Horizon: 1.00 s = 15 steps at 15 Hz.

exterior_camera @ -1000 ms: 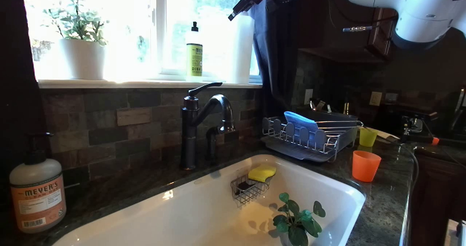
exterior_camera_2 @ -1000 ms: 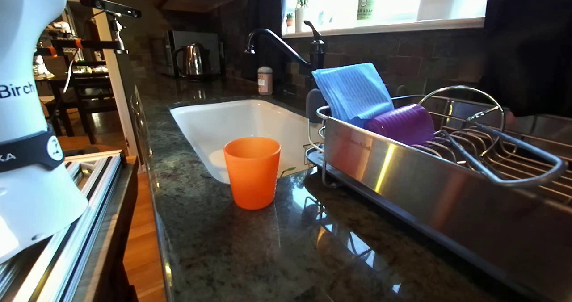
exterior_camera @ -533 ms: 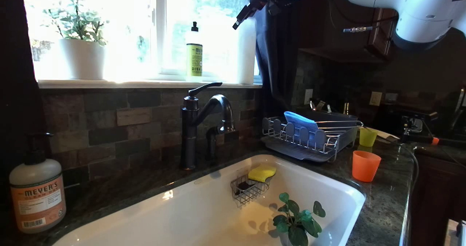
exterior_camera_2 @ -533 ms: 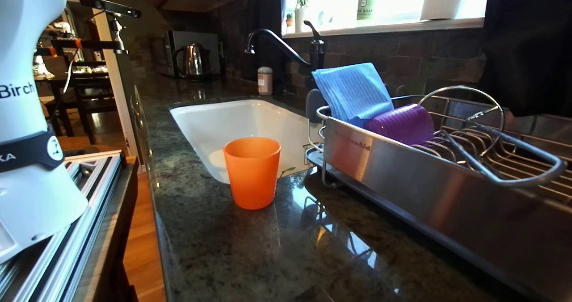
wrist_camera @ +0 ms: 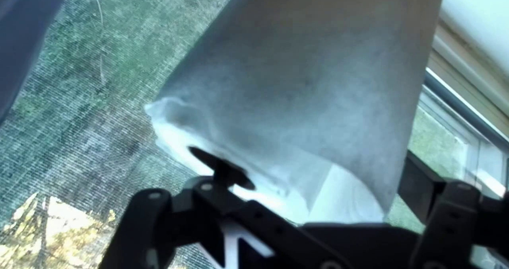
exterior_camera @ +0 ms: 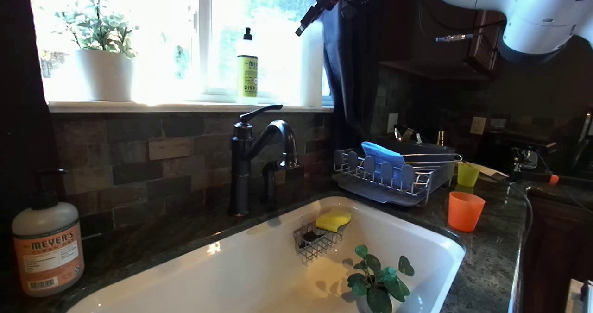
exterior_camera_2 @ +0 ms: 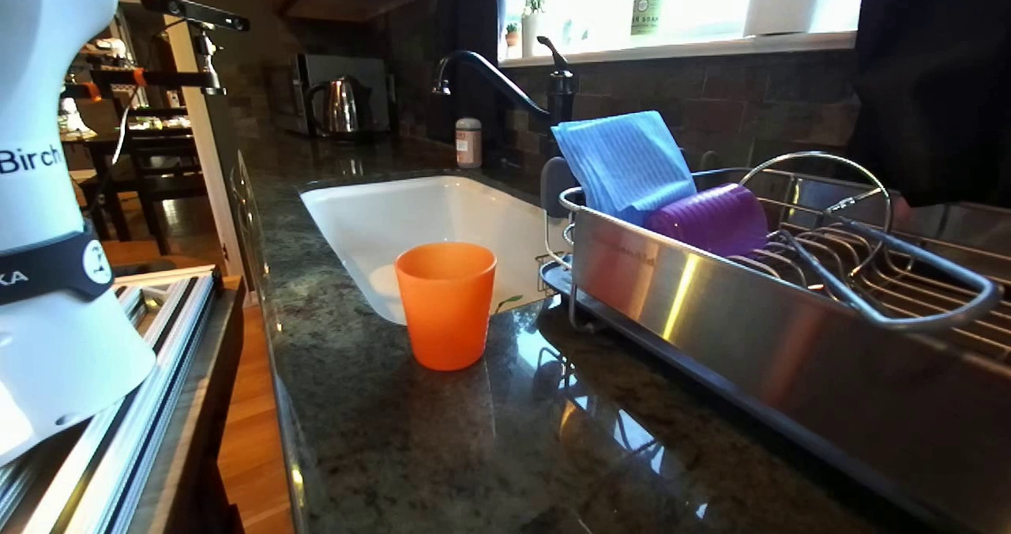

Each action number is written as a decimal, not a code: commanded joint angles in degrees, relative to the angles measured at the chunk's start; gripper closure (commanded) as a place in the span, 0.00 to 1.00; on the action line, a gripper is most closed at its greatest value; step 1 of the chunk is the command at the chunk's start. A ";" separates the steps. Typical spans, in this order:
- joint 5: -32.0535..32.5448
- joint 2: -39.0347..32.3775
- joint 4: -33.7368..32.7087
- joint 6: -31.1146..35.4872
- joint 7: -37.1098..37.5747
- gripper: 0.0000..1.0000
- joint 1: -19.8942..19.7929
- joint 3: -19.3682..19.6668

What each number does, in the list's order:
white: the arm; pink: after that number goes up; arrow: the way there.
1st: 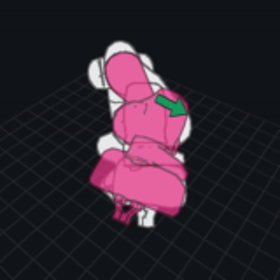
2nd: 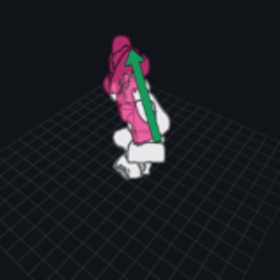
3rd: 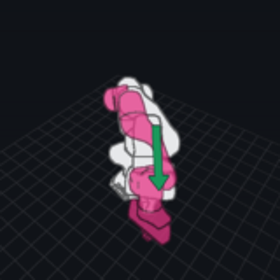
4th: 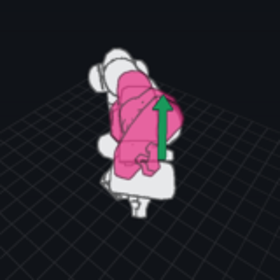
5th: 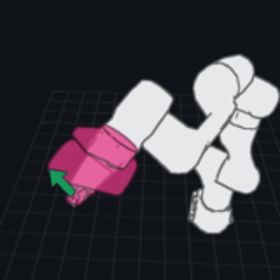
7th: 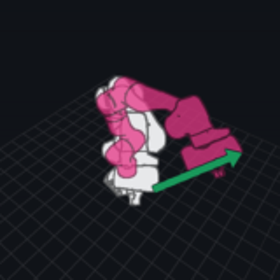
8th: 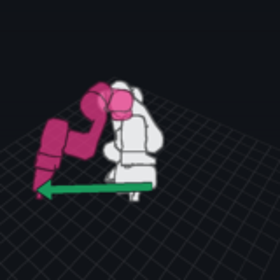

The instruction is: Put the paper towel on the window sill

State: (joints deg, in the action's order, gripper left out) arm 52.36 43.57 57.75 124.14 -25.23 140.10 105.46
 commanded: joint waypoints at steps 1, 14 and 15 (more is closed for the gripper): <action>2.69 0.86 0.26 1.99 -1.22 0.00 0.03 -1.50; 1.34 0.01 -0.34 3.73 1.17 0.00 -0.05 -9.00; 0.45 0.32 -0.28 4.82 1.99 0.00 -0.05 -10.33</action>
State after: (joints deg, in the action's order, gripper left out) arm 55.09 42.49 57.59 126.10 -25.08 140.05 98.72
